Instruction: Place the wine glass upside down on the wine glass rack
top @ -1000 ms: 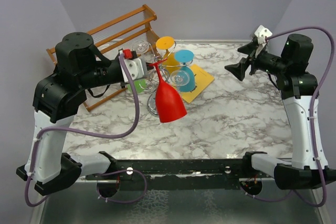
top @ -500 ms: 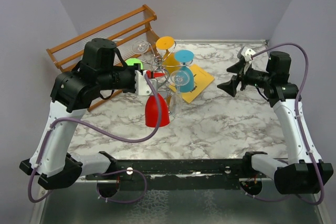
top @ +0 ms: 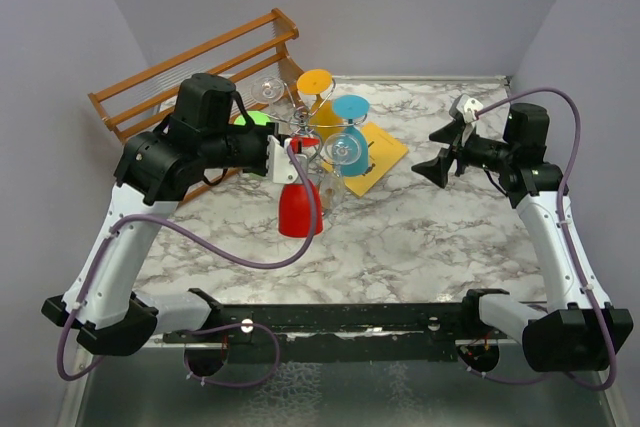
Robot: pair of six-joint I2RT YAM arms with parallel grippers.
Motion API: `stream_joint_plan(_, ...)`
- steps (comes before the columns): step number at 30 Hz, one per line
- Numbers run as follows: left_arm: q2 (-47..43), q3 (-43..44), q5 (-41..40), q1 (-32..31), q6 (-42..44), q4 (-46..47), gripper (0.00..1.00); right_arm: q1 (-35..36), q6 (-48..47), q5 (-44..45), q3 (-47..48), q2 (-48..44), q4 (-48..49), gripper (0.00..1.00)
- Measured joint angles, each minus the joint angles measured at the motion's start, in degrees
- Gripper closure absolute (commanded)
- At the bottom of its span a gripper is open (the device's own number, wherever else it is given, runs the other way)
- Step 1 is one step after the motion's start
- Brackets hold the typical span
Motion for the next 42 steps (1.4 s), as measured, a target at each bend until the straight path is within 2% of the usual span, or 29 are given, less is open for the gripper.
stream_joint_plan(12, -0.02, -3.37, -1.09, -0.11, 1.09, 3.37, 1.0, 0.0, -0.5, 0.02, 0.0, 0.0, 0.04, 0.12)
stream_joint_plan(23, -0.09, -6.16, -6.58, -0.13, 2.62, 5.22, 1.0, 0.0, -0.85, 0.07, -0.17, 0.0, 0.04, 0.11)
stream_joint_plan(42, 0.81, -4.31, -13.14, -0.48, 5.27, 4.31, 1.0, 0.0, -1.57, 0.07, -0.33, 0.72, 0.0, 0.11)
